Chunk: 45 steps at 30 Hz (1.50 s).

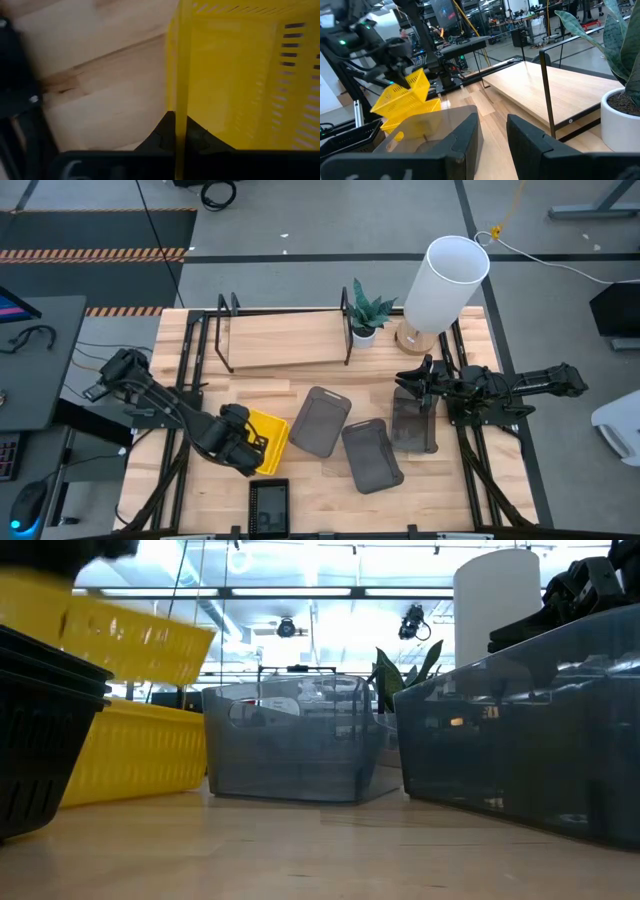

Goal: Stack baskets on shelf by color
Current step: Stack the top yellow basket on top of the bottom yellow basket, then put the stacked yellow basket on the shelf

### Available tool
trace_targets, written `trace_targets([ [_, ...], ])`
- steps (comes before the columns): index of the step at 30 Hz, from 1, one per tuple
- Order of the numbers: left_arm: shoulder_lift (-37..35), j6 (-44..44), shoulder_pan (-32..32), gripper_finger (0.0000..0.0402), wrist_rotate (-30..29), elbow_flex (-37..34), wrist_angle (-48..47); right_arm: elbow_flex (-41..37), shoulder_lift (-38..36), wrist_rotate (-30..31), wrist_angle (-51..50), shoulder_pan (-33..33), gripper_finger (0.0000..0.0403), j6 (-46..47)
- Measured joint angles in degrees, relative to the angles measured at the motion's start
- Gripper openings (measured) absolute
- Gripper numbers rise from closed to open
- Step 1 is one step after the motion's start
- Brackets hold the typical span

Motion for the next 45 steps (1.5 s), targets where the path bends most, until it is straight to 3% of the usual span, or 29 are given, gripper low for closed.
trace_targets([
  [5, -4.29, -0.51, -0.3, 0.0002, -0.22, -7.3, 11.12, 0.01, -0.02, -0.01, 0.01, 0.0, 0.0109, 0.0],
  [9, -4.84, -0.79, -0.05, 0.0002, 2.38, -10.45, 12.47, -0.01, 0.0, -0.01, 0.0, 0.0, 0.0109, 0.0],
  [23, -4.74, -0.47, 0.3, 0.0004, 3.14, -11.68, 17.5, 0.01, 0.0, -0.01, 0.01, 0.0, 0.0109, 0.0],
  [39, -4.63, -0.93, 0.42, 0.0117, 2.33, -11.68, 17.31, 0.01, 0.0, -0.01, 0.01, 0.0, 0.0109, 0.0],
  [45, -4.63, 2.77, 1.94, 0.0149, 0.79, -11.68, 16.6, 0.01, -0.02, -0.01, 0.01, 0.0, 0.0109, 0.0],
])
